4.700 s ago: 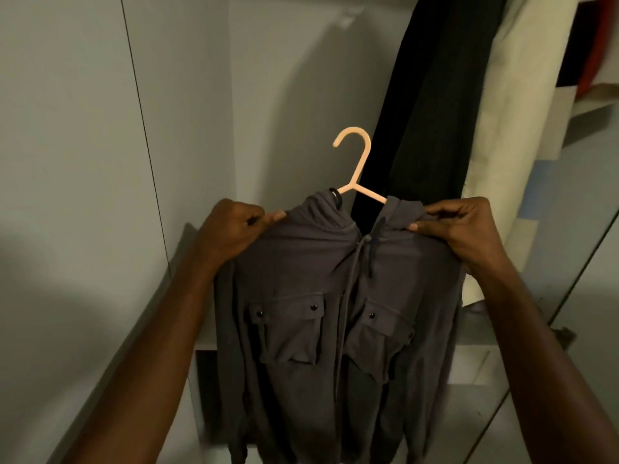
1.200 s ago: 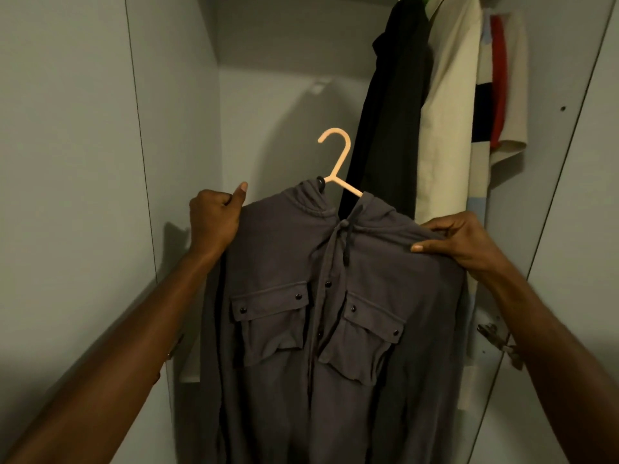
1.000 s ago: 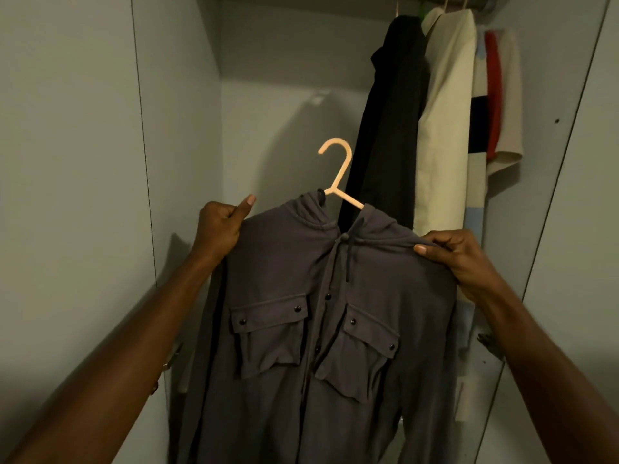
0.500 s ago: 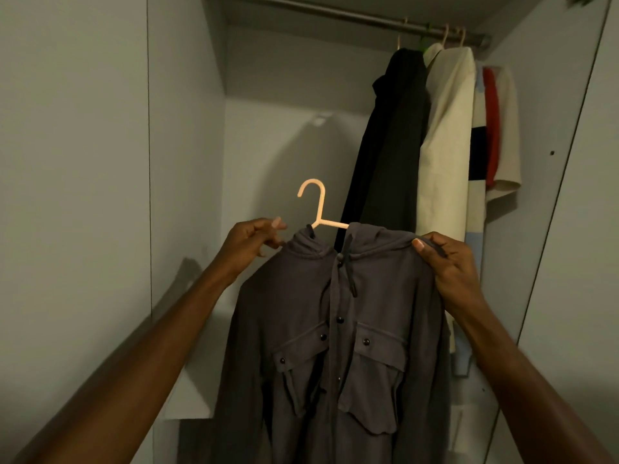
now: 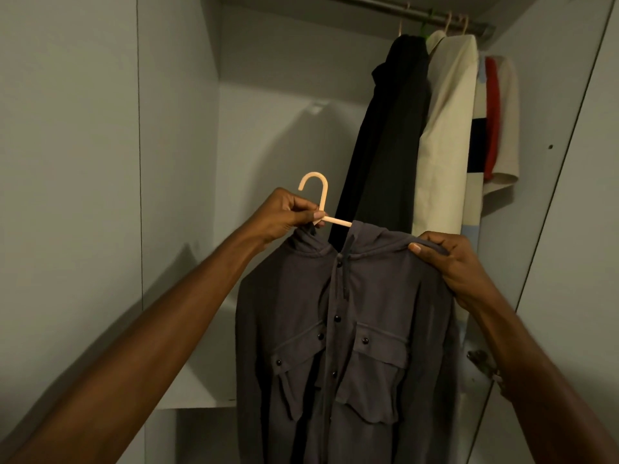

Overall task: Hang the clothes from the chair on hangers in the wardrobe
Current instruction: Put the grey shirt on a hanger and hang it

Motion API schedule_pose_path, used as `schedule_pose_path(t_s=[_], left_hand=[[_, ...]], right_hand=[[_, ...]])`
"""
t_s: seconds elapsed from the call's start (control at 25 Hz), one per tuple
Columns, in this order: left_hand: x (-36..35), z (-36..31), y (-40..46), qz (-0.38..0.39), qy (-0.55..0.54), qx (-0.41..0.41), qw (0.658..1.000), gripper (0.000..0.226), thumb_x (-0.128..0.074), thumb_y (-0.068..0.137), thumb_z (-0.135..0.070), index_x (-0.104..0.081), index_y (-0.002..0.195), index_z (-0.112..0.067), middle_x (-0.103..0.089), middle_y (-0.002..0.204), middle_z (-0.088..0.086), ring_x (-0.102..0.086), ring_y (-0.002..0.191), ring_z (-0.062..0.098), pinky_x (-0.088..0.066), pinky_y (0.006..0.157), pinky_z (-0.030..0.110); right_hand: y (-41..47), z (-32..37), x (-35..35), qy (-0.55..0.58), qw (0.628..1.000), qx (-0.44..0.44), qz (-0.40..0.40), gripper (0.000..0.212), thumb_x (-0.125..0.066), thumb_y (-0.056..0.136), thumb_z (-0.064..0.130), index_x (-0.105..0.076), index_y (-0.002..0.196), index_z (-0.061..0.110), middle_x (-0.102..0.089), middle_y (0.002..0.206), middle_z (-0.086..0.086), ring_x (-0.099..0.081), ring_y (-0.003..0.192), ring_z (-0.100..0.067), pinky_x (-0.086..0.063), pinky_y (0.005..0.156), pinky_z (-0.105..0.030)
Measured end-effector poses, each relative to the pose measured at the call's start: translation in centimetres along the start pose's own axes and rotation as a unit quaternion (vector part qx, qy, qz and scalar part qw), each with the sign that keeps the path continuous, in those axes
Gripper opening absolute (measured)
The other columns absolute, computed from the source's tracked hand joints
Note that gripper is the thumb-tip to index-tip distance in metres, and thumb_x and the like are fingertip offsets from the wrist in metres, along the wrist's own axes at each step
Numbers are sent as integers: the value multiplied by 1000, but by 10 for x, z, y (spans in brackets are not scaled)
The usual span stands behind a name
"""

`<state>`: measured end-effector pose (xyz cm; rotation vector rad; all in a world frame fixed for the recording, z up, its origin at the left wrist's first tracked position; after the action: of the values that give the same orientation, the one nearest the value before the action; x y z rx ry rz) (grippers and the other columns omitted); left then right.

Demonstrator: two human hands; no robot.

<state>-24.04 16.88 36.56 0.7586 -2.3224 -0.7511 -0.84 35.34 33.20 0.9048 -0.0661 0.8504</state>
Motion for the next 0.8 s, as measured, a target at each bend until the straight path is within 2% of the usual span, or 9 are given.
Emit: schedule_pose_path(t_s=[0.08, 0.2, 0.36, 0.48, 0.6, 0.72, 0.8], left_hand=[[0, -4, 2, 11, 2, -8, 1000, 19, -73, 92, -12, -78, 101, 3, -78, 91, 16, -71, 86, 19, -55, 84, 23], [-2, -10, 2, 40, 9, -23, 999, 18, -72, 92, -9, -77, 99, 7, -77, 88, 19, -71, 81, 21, -56, 84, 25], [-1, -12, 4, 44, -3, -23, 999, 16, -71, 92, -5, -77, 99, 8, -76, 83, 13, -69, 75, 14, -54, 79, 22], [-7, -16, 7, 65, -6, -20, 998, 19, -71, 92, -6, -75, 103, 9, -76, 87, 19, -68, 73, 16, -56, 77, 25], [-11, -14, 7, 90, -13, -11, 996, 20, -70, 94, -8, -75, 108, 6, -76, 92, 23, -65, 75, 21, -56, 77, 28], [-10, -4, -1, 82, 1, 5, 997, 24, -69, 96, -16, -76, 114, -1, -77, 94, 18, -67, 82, 21, -55, 84, 26], [-1, 12, -11, 74, 18, 36, 996, 26, -76, 91, -21, -78, 113, -8, -79, 99, 9, -73, 96, 20, -55, 93, 26]], right_hand=[[1, -2, -8, -9, 999, -7, 51, 27, -59, 96, 27, -73, 93, 4, -72, 89, -12, -68, 84, -25, -54, 77, -24], [1, -8, -18, -7, 993, -18, 117, 38, -56, 99, 26, -68, 97, -10, -67, 93, -28, -63, 91, -43, -51, 78, -34], [0, -11, -29, 6, 992, -37, 124, 41, -55, 98, 30, -69, 100, -8, -70, 95, -23, -66, 93, -41, -54, 77, -29], [2, -11, -41, -4, 988, -38, 151, 42, -53, 98, 31, -69, 101, -8, -70, 97, -23, -66, 94, -41, -54, 83, -41], [2, -11, -49, -30, 988, -37, 145, 38, -53, 98, 31, -73, 101, -2, -73, 95, -14, -70, 90, -31, -57, 84, -41], [1, -13, -49, -30, 994, -29, 98, 30, -55, 100, 25, -75, 98, 2, -75, 91, -10, -72, 86, -25, -56, 85, -41], [-1, -15, -48, -48, 995, -23, 86, 30, -56, 99, 27, -76, 95, 5, -75, 89, -7, -71, 85, -23, -56, 85, -42]])
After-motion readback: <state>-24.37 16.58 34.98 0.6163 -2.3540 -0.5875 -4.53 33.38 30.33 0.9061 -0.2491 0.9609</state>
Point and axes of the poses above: each hand's wrist, its own y-axis towards the middle knuckle, its own x-axis out of the back of the hand, z = x × y, the point moved 9 cm from there along y, towards the middle knuckle
